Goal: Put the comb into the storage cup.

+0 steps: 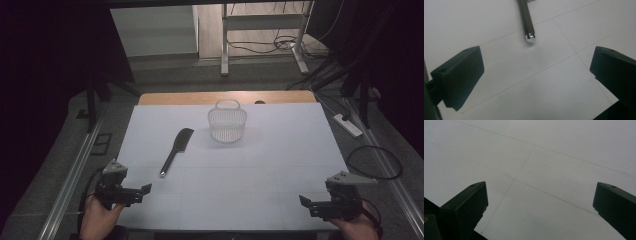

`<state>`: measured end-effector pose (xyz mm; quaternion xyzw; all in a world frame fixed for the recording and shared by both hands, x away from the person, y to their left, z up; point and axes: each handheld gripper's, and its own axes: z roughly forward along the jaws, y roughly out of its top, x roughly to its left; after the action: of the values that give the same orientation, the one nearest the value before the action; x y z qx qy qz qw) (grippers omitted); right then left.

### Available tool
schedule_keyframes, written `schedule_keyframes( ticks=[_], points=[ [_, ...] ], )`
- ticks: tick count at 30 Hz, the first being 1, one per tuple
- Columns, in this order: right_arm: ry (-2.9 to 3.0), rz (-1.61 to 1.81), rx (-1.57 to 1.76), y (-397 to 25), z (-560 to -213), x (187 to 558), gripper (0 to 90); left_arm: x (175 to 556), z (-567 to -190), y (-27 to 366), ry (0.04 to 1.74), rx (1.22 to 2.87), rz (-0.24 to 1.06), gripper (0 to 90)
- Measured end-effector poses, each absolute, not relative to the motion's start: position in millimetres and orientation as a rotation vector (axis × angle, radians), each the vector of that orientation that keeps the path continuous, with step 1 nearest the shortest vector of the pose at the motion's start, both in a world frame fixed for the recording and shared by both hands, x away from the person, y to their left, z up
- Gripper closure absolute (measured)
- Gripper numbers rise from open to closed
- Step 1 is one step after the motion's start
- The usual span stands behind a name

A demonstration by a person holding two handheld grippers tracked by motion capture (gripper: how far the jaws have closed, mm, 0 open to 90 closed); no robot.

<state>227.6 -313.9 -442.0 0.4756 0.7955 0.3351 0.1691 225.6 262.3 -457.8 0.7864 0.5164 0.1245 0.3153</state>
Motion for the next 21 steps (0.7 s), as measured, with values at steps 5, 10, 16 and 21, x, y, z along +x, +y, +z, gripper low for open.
schedule_keyframes(
  ticks=[5, 10, 16, 21],
  points=[
    [2.263, 0.95, 1.346, -314, -442, 227, 0.3, 236, -458, 260, 1.352, 2.099, 0.321, 0.0],
    [2.263, 0.952, 1.346, -314, -442, 227, 0.3, 245, -458, 257, 1.34, 2.131, 0.306, 0.0],
    [2.264, 0.953, 1.346, -313, -442, 228, 0.4, 255, -460, 254, 1.339, 2.149, 0.293, 0.0],
    [2.266, 0.953, 1.345, -313, -442, 228, 0.4, 262, -461, 252, 1.338, 2.159, 0.272, 0.0]
  ],
)
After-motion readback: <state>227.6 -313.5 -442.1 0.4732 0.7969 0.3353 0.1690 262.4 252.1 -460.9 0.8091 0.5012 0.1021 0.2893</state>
